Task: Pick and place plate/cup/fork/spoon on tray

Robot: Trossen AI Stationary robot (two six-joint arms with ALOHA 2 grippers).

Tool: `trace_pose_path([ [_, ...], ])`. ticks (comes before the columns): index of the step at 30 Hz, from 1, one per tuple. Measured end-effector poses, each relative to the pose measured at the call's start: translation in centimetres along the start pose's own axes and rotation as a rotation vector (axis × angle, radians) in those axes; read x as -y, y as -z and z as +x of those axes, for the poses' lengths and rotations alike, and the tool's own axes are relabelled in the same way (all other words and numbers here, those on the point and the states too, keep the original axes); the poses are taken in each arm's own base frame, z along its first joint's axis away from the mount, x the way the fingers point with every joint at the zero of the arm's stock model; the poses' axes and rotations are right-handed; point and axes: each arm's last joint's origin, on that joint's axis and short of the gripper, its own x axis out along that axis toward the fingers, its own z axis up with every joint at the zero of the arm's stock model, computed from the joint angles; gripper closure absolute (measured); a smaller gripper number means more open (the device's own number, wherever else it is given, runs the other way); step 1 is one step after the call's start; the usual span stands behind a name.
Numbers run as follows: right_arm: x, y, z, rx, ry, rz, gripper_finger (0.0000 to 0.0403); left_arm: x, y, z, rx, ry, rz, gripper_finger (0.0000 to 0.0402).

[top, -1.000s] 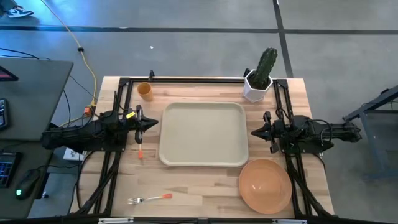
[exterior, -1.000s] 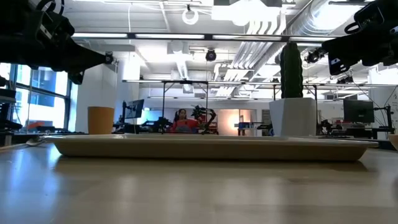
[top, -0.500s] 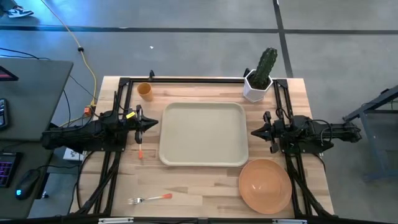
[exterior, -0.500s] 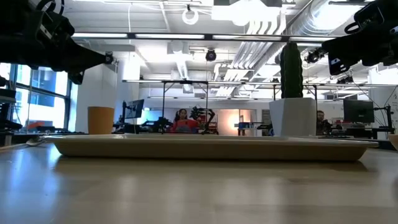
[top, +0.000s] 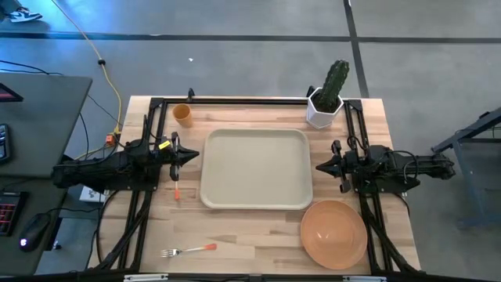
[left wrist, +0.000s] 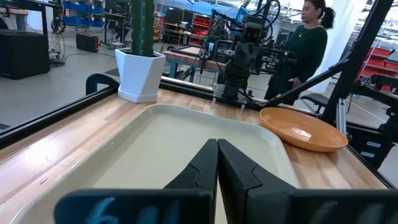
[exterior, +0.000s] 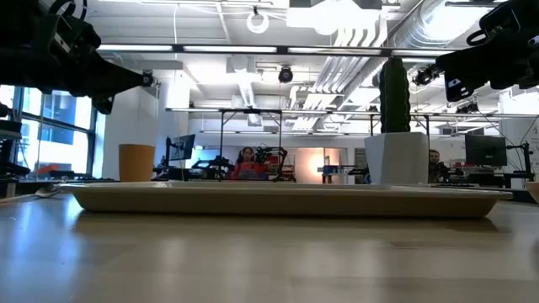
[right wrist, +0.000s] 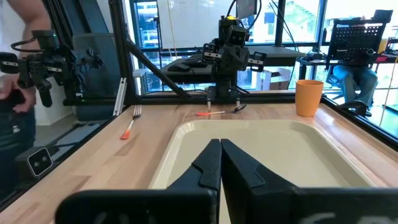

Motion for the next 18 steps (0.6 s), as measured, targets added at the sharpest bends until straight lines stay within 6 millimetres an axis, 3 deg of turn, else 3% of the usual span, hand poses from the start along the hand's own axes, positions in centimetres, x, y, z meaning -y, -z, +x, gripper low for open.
trace_pose_path([
  [16,0.04,-0.06,-0.02,0.002,0.009,0.003,0.0403,0.00,0.00,0.00,0.000,0.000,0.139,0.0401],
  [18,0.21,-0.23,-0.05,0.008,0.053,-0.076,0.0403,0.00,-0.05,0.00,0.005,-0.002,0.146,0.0401],
])
